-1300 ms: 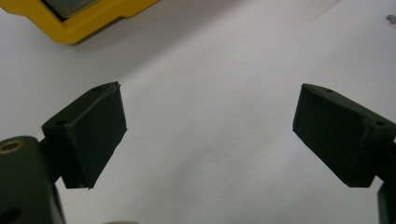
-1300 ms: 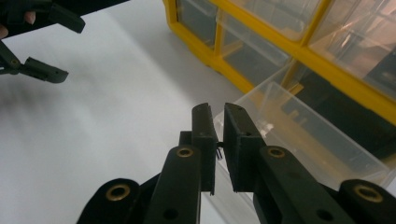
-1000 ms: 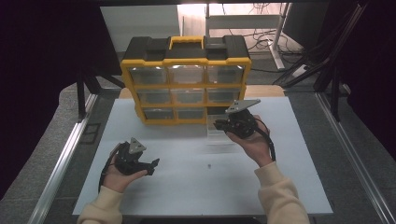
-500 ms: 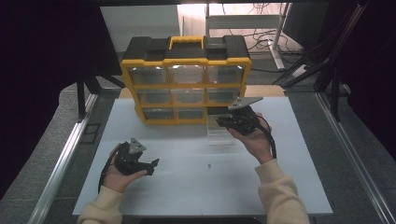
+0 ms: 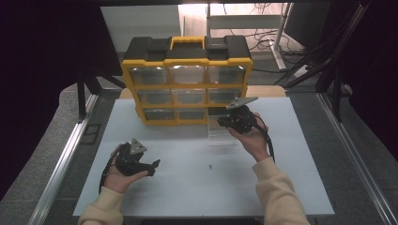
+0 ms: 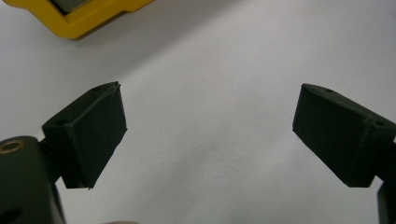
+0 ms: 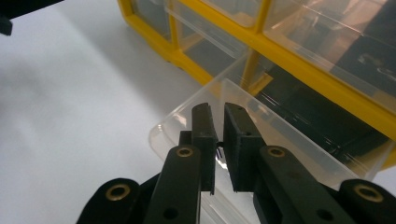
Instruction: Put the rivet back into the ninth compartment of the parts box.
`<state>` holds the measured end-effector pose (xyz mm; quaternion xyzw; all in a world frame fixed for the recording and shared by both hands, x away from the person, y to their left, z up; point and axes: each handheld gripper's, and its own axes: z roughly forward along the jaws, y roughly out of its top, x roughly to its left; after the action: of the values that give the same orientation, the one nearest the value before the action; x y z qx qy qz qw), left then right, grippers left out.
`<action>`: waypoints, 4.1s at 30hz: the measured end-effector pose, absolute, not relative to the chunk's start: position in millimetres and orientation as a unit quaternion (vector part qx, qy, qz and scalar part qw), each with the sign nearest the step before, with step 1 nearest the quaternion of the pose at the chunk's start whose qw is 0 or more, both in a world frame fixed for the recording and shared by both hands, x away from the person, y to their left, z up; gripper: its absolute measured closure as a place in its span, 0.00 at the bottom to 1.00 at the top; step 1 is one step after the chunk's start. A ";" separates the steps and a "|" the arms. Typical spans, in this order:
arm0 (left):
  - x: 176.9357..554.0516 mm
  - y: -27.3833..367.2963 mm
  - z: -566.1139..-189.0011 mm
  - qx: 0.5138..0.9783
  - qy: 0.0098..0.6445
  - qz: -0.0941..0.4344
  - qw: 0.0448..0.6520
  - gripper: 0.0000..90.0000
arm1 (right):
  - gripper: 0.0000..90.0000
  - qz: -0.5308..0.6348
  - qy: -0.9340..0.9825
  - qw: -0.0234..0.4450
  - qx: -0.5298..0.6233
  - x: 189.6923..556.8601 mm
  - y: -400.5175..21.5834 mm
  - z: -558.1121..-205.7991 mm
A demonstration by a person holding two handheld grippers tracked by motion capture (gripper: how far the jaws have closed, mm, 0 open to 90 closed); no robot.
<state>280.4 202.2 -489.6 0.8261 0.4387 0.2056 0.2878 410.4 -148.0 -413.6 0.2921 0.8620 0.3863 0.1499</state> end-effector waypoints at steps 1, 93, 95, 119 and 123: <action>280.2 201.7 -489.7 0.827 0.437 0.206 0.288 0.11 | 0.92 0.386 0.861 0.151 0.296 411.4 -149.0 -414.4; 277.7 198.5 -482.4 0.824 0.435 0.211 0.296 0.12 | 0.32 0.461 0.812 0.183 0.308 346.4 -187.2 -413.5; 277.9 199.8 -482.4 0.823 0.437 0.213 0.295 0.12 | 0.32 0.461 0.811 0.181 0.311 345.3 -187.3 -414.3; 278.4 206.8 -481.9 0.820 0.438 0.207 0.304 0.11 | 0.32 0.452 0.827 0.167 0.288 327.5 -185.3 -430.6; 277.9 207.8 -481.8 0.819 0.439 0.208 0.304 0.11 | 0.32 0.452 0.828 0.164 0.288 326.2 -185.8 -431.2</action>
<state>277.9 207.8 -481.8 0.8192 0.4394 0.2079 0.3042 326.2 -185.8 -431.2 0.2875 0.8281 0.4525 0.1638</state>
